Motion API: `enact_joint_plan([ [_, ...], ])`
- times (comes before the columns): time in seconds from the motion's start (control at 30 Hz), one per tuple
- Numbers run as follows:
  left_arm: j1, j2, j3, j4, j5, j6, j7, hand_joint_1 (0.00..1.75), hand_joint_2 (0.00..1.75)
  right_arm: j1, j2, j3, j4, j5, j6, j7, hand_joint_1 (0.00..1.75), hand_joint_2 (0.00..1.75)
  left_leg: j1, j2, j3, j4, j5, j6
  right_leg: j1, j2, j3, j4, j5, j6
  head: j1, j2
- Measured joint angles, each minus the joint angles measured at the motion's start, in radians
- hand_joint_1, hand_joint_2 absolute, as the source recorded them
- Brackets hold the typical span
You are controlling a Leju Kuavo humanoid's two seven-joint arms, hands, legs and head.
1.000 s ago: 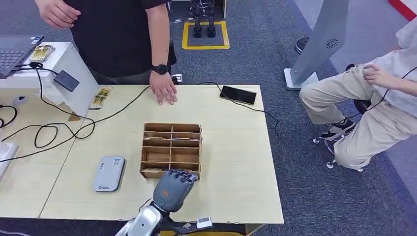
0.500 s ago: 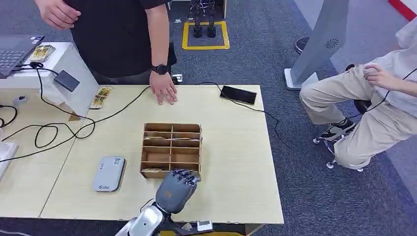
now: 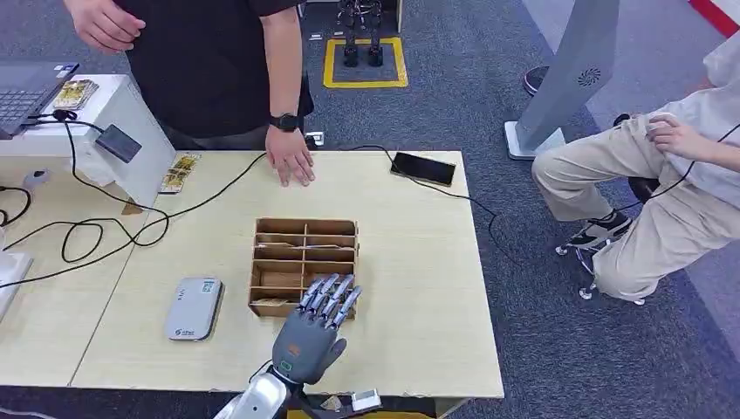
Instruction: Pass the card to the sensor for recognition and then transmit it.
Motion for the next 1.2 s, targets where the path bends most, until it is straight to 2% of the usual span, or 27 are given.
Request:
enact_joint_plan([
  [0.27,0.012,0.001,0.027,-0.028,-0.002,0.0,-0.045,0.0,1.75,0.0,0.0,0.0,0.0,-0.006,0.0,0.003,0.0,1.75,0.0,0.0,0.0,0.0,0.0,0.0,0.0,0.0,0.0,0.0,0.0,0.0,0.0,0.0],
  [0.57,0.02,-0.009,0.052,-0.056,-0.003,0.0,-0.059,0.0,1.75,0.0,0.0,0.0,0.0,-0.005,0.0,0.006,0.0,1.75,0.0,0.0,0.0,0.0,0.0,0.0,0.0,0.0,0.0,0.0,0.0,0.0,0.0,0.0],
  [1.2,0.021,-0.018,0.053,-0.079,-0.008,0.0,-0.022,0.0,1.75,0.0,0.0,0.0,0.0,-0.003,0.0,0.009,0.0,1.75,0.0,0.0,0.0,0.0,0.0,0.0,0.0,0.0,0.0,0.0,0.0,0.0,0.0,0.0],
])
